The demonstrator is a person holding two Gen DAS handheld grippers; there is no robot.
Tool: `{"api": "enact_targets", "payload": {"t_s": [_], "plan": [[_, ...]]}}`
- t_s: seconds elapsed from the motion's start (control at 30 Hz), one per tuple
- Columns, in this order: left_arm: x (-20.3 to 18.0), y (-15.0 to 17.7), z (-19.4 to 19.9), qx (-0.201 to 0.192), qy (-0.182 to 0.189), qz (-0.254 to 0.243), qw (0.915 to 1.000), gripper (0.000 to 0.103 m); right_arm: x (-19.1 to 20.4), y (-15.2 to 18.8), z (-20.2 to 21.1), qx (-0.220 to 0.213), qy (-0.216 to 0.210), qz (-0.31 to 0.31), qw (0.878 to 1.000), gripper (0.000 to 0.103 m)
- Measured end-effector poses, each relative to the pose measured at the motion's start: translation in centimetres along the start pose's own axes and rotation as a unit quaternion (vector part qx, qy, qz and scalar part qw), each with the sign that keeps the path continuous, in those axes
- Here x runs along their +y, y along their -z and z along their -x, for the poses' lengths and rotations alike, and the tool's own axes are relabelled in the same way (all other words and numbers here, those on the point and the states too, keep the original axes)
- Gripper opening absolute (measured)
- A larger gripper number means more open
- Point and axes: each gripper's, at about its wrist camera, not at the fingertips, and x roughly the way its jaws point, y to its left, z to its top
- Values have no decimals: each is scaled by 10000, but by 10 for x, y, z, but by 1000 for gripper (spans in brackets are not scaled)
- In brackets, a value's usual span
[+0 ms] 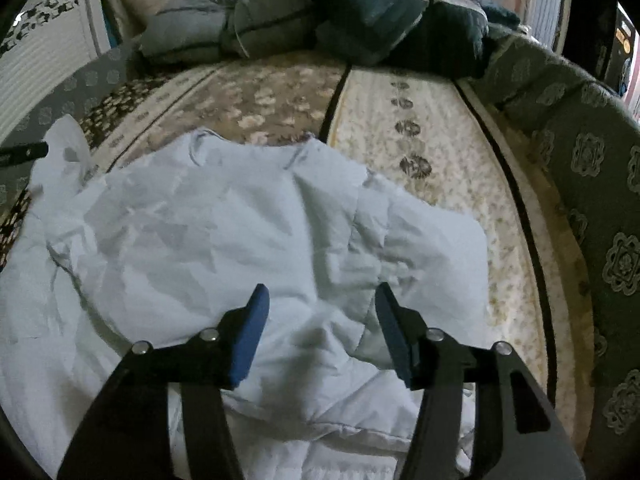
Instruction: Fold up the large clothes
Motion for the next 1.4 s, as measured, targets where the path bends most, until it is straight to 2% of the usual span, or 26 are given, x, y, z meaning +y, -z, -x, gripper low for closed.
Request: {"api": "enact_targets", "payload": {"t_s": [0.03,0.1,0.13,0.17,0.2,0.23,0.3,0.43,0.57,0.63,0.7,0.8,0.9,1.0,1.07,1.1,1.13,1.2,1.23,1.27,1.4], "plan": [[8,-2,-9,127,-70,87,9999,89,1,1,0,11,-10,6,10000,56],[20,2,-40,625,-92,214,9978,88,5,4,-2,88,-60,-10,9999,56],[21,7,-53,861,-18,268,9959,83,6,6,-2,106,-79,-7,9999,56],[26,12,-60,986,30,305,9947,69,8,7,0,105,-81,39,9999,56],[30,19,-66,1064,98,335,9937,43,10,10,1,84,-54,92,9999,56],[33,26,-71,1149,205,414,9923,23,13,12,3,70,-11,173,9998,56],[54,42,-74,1201,191,759,9897,17,18,14,6,74,36,291,9995,56],[92,84,-61,1197,423,1108,9857,16,24,17,10,70,16,319,9995,56],[112,140,-50,1290,503,1097,9843,16,33,18,15,-6,-48,356,9994,56],[123,160,-65,1527,743,1269,9773,17,42,18,11,74,-40,480,9988,56],[132,163,-72,1495,1003,1454,9729,18,48,17,9,135,-18,588,9982,56],[134,145,-58,1208,1037,1377,9776,20,53,16,16,72,29,693,9976,56],[137,126,-46,1088,1092,1179,9810,24,51,13,20,65,94,635,9979,57],[144,112,-47,1238,1386,1109,9763,27,49,12,25,55,154,603,9980,59],[152,114,-39,1280,1558,1040,9739,29,47,13,27,53,223,605,9979,61],[155,117,-35,1267,1556,935,9752,36,46,13,26,65,231,594,9979,62],[159,121,-29,1239,1448,864,9779,53,44,14,25,82,236,588,9980,63],[162,123,-23,1011,805,665,9894,90,41,14,22,126,275,571,9979,63],[169,124,-17,790,484,567,9941,93,40,14,22,126,299,558,9979,63],[176,123,-17,721,333,544,9954,93,39,13,21,115,310,538,9980,63],[214,106,-36,649,-104,888,9939,93,37,11,21,58,405,496,9979,63]]}}
